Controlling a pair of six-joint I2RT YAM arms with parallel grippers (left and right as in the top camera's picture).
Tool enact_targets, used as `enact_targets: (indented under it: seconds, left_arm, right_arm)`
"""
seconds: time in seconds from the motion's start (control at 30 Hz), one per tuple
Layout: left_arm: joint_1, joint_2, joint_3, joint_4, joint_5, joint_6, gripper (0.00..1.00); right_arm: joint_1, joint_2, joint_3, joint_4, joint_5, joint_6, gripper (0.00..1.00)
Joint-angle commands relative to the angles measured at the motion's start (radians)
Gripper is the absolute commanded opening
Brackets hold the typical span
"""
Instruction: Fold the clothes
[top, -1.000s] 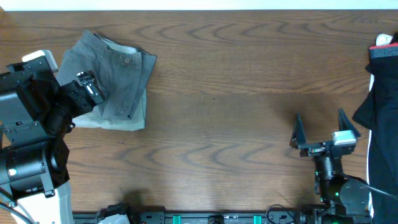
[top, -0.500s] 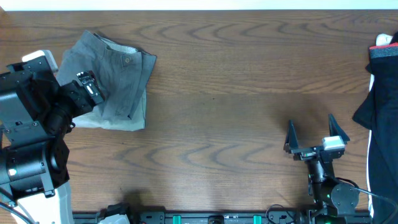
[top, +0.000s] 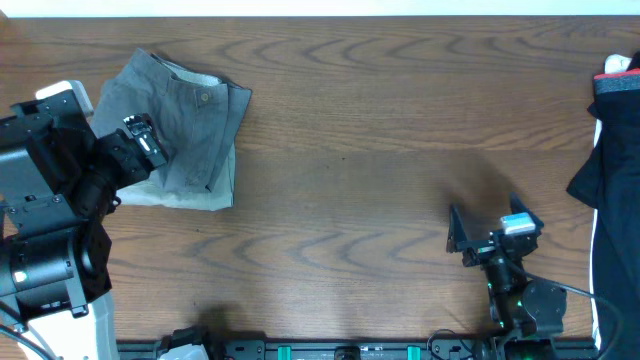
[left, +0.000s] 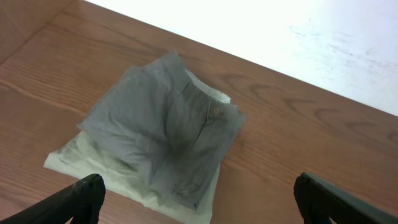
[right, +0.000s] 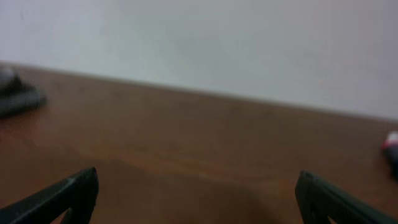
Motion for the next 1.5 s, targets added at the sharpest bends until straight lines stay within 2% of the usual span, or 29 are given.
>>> enact_targets:
  seconds: [0.0, 0.67, 0.97, 1.1, 1.33, 1.47]
  left_arm:
    - [-0.001, 0.001, -0.005, 0.001, -0.005, -0.001, 0.98]
    - [-0.001, -0.008, -0.014, 0.001, -0.006, -0.001, 0.98]
    - [-0.002, -0.194, -0.171, -0.013, -0.005, -0.002, 0.98]
    - [-0.014, -0.306, -0.307, 0.108, -0.008, -0.004, 0.98]
    - [-0.047, -0.533, -0.648, 0.516, -0.009, 0.028, 0.98]
    - [-0.056, -0.639, -0.798, 0.650, -0.009, 0.048, 0.98]
  right_arm:
    - [0.009, -0.002, -0.001, -0.006, 0.003, -0.008, 0.99]
    - [0.009, 0.000, -0.001, -0.006, 0.003, -0.008, 0.99]
    - [0.009, 0.000, -0.001, -0.006, 0.003, -0.008, 0.99]
    - [0.009, 0.000, -0.001, -0.006, 0.003, -0.008, 0.99]
    - [0.009, 0.000, -0.001, -0.006, 0.003, -0.008, 0.99]
    - [0.009, 0.000, -0.001, -0.006, 0.003, -0.008, 0.99]
